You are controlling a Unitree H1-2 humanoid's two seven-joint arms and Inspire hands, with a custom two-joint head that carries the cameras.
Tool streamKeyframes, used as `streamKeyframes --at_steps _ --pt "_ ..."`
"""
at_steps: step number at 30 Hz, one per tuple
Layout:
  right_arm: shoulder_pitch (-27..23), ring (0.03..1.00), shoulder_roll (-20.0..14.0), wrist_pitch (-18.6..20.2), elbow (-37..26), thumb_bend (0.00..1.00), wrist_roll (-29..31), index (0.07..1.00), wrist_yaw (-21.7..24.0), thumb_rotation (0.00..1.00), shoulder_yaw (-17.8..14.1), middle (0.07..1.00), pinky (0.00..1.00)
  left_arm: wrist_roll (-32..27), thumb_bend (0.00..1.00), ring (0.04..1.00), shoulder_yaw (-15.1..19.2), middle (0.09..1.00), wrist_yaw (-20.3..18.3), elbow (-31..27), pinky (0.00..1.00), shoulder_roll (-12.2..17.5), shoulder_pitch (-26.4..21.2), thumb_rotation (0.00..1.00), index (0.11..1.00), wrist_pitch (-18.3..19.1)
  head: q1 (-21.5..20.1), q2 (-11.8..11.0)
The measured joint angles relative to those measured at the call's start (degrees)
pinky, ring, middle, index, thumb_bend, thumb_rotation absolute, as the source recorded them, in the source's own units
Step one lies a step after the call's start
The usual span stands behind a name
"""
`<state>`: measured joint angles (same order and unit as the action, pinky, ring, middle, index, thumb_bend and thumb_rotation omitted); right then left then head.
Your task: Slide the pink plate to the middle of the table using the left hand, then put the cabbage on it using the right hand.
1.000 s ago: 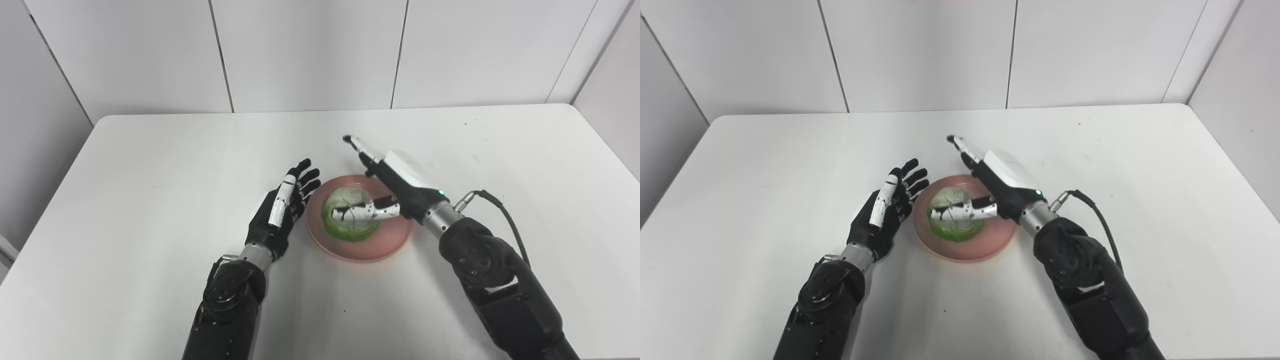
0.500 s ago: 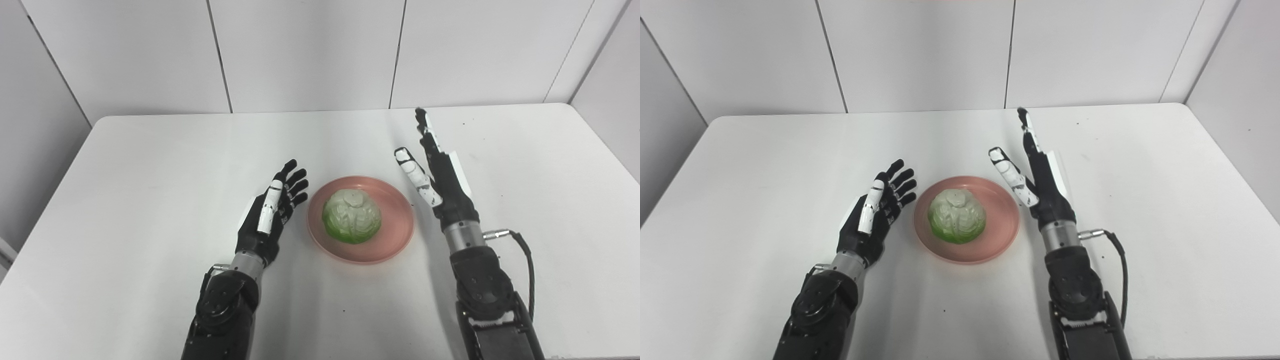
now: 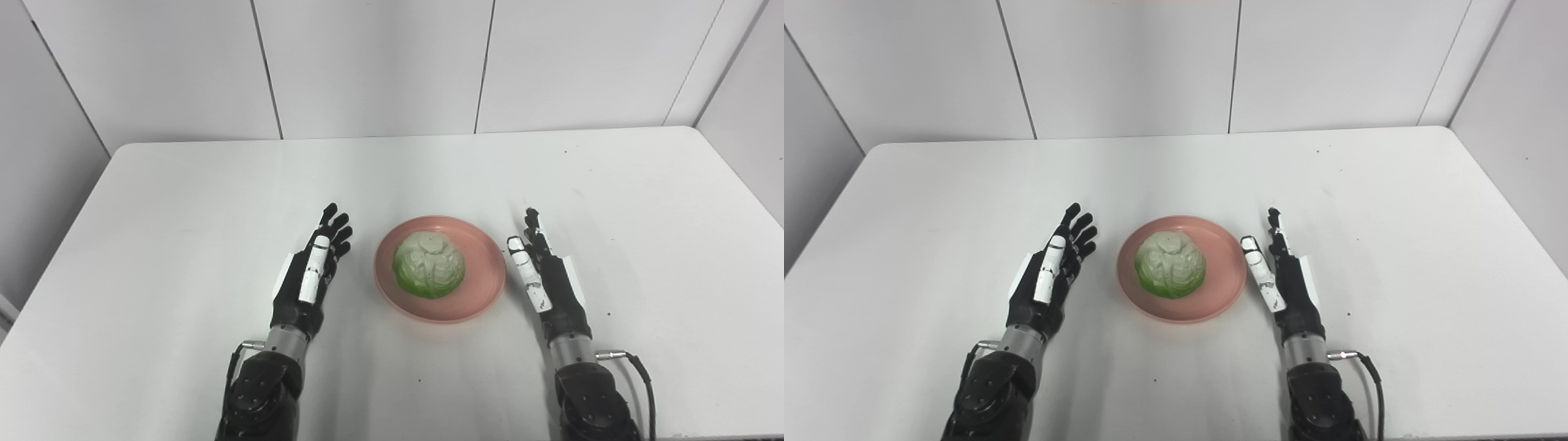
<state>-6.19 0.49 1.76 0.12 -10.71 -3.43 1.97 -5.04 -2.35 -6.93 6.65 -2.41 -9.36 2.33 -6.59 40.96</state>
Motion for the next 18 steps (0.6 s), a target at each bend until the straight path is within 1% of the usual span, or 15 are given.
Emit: streamKeyframes --at_steps 7,14,18 --pt "-0.70 0.967 0.05 -0.82 1.14 0.35 0.68 0.966 -0.04 1.00 0.08 0.971 0.97 0.09 0.42 0.943 -0.05 0.955 -0.13 0.26 0.95 0.50 -0.07 1.00 0.958 -0.05 0.26 0.09" --pt "-0.75 0.950 -0.45 -1.13 1.35 0.34 0.68 0.964 0.00 1.00 0.48 0.960 0.95 0.11 0.43 0.933 -0.25 0.948 -0.22 0.96 0.94 0.80 -0.36 1.00 0.956 -0.28 0.97 0.18" --pt "-0.75 0.950 -0.74 -1.15 1.35 0.32 0.71 0.962 0.02 1.00 0.55 0.959 0.95 0.13 0.42 0.929 -0.35 0.945 -0.22 1.03 0.93 0.84 -0.44 1.00 0.953 -0.28 1.14 0.26"
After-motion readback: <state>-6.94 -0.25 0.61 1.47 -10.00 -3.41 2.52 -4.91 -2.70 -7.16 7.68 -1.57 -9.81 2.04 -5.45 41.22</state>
